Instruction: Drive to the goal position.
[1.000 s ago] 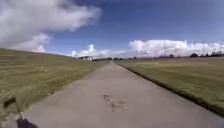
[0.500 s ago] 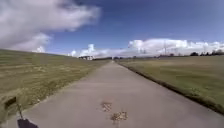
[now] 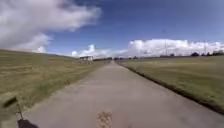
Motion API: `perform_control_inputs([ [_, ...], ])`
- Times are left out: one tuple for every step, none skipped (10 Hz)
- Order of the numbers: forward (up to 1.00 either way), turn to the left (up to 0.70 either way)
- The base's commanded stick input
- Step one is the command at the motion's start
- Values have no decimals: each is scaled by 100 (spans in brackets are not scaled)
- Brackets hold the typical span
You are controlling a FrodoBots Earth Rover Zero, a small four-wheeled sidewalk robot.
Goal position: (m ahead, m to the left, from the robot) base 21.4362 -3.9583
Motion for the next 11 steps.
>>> perform_control_inputs([
  [70,0],
  [70,0],
  [70,0],
  [70,0],
  [70,0],
  [70,0],
  [70,0],
  [70,0],
  [70,0],
  [70,0],
  [70,0],
])
